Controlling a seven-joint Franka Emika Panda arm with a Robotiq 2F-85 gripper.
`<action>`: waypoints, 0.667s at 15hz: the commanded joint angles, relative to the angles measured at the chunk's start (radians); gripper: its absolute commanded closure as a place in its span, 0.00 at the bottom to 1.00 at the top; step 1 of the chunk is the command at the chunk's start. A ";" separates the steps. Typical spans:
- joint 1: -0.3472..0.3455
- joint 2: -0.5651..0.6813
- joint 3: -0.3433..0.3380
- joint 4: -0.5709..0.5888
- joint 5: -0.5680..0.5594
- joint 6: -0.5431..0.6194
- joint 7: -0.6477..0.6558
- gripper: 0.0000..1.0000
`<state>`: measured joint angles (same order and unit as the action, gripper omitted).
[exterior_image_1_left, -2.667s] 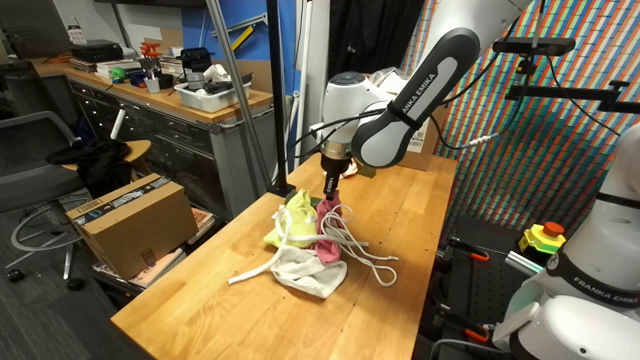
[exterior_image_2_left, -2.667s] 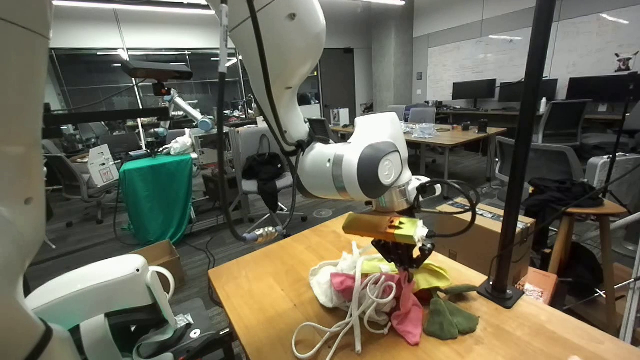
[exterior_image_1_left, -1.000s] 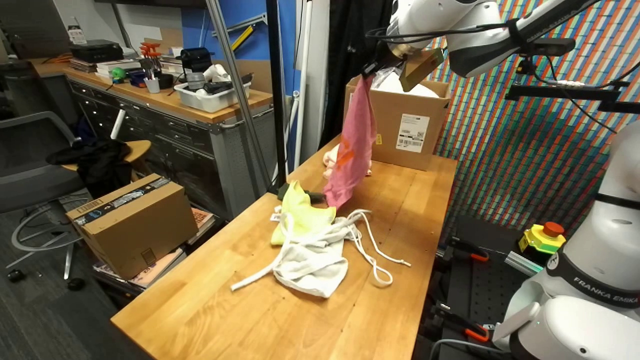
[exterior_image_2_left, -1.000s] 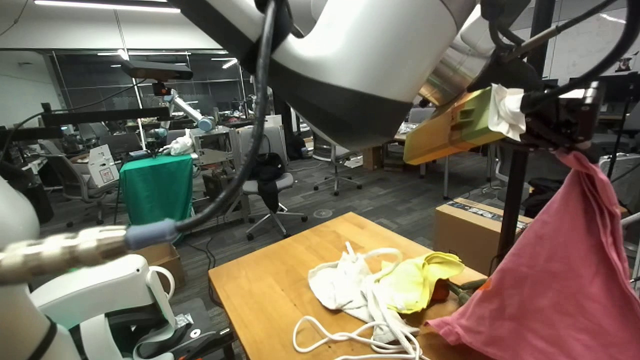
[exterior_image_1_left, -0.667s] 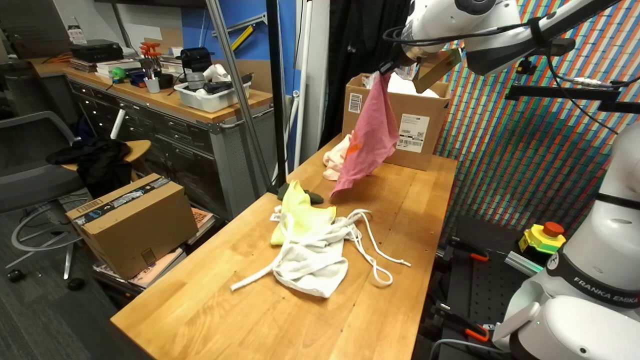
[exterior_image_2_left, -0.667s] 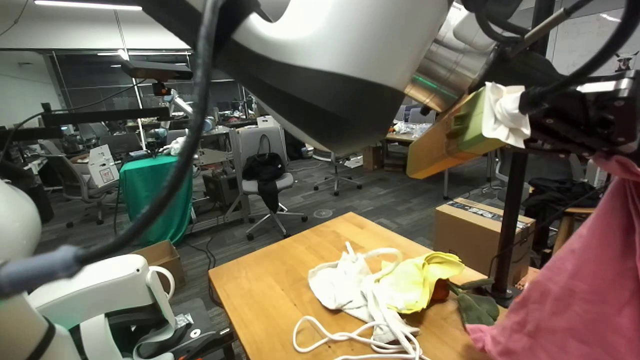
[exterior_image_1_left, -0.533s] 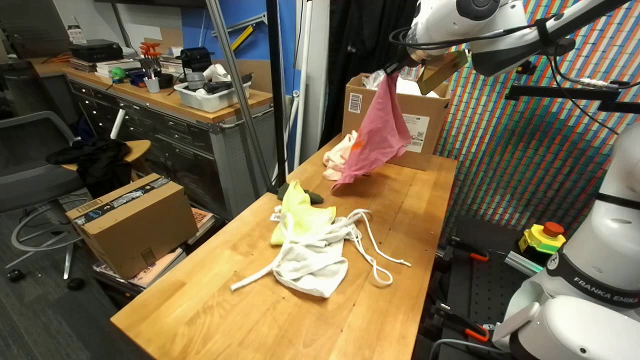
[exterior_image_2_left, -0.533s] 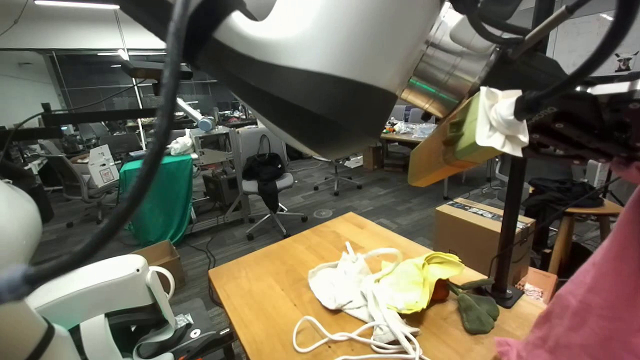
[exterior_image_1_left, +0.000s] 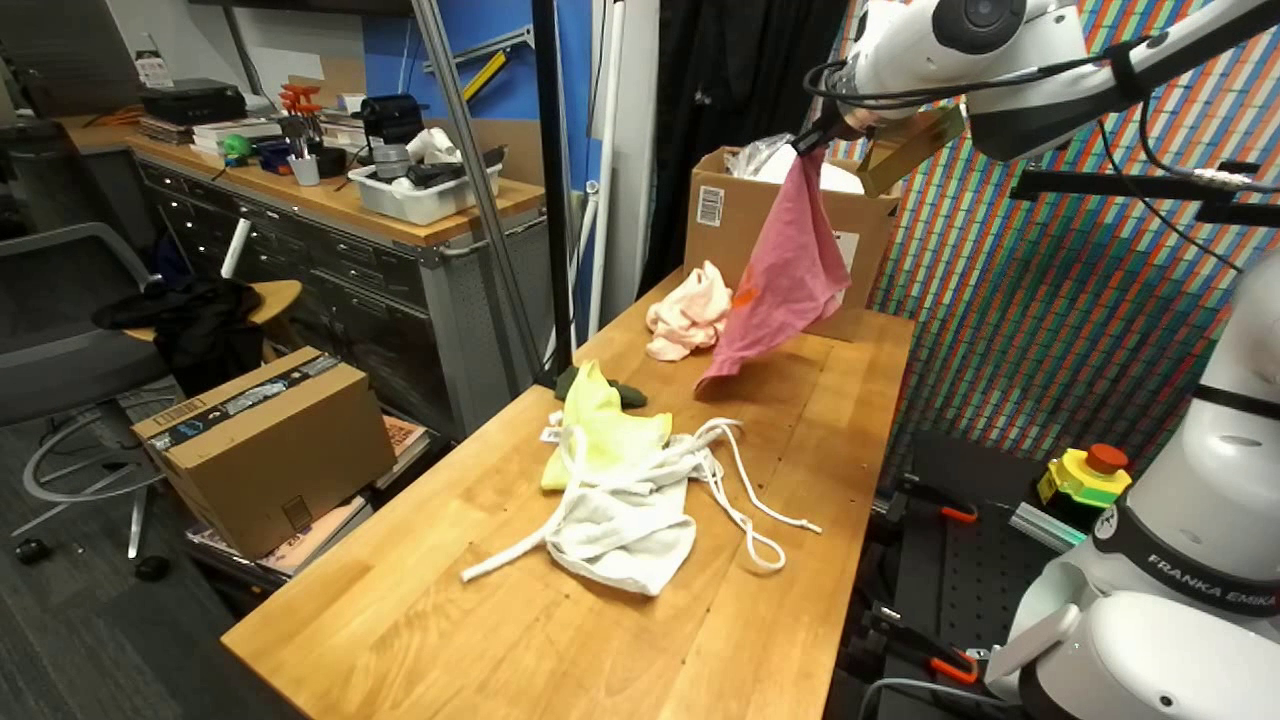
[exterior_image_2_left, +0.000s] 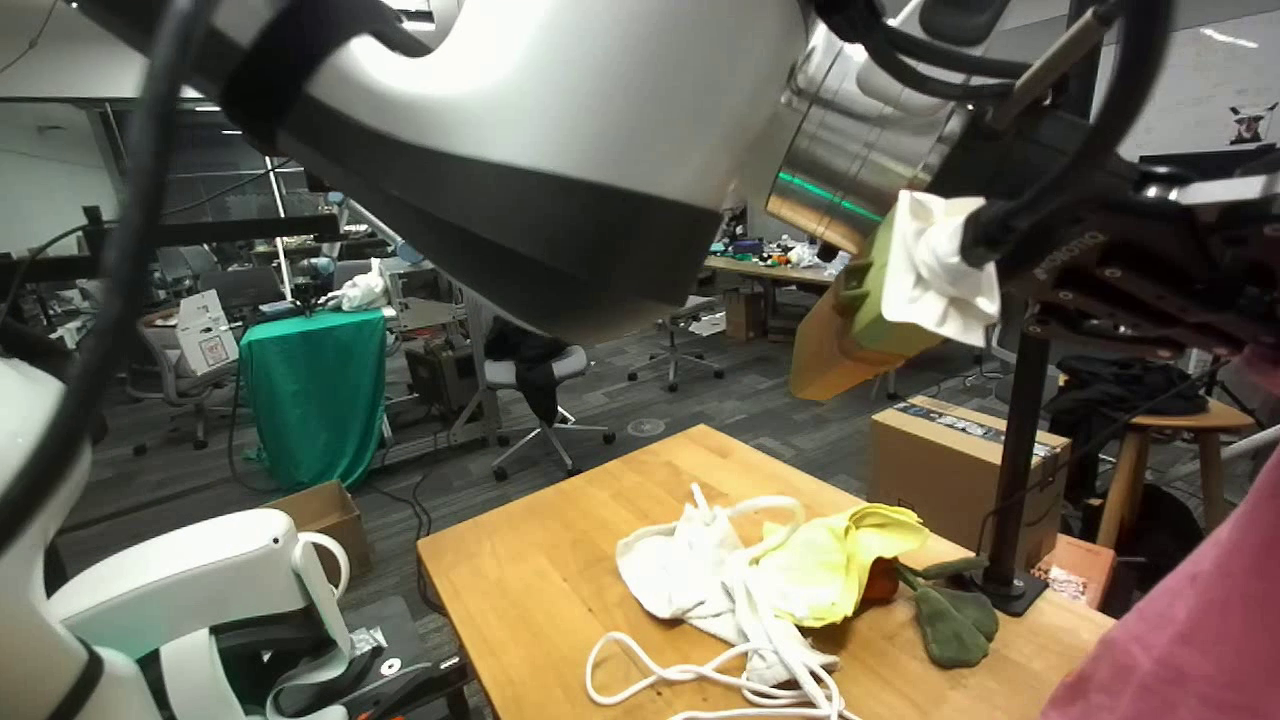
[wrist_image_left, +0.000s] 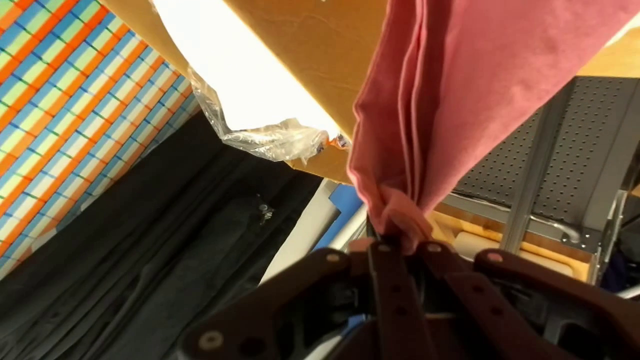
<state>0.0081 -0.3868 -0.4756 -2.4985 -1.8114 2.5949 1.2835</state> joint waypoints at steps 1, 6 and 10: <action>-0.090 -0.048 0.068 -0.054 0.070 0.024 -0.135 0.96; -0.142 -0.032 0.112 -0.112 0.162 -0.010 -0.317 0.95; -0.174 -0.035 0.139 -0.165 0.173 -0.071 -0.411 0.95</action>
<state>-0.1302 -0.3960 -0.3727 -2.6259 -1.6627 2.5695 0.9551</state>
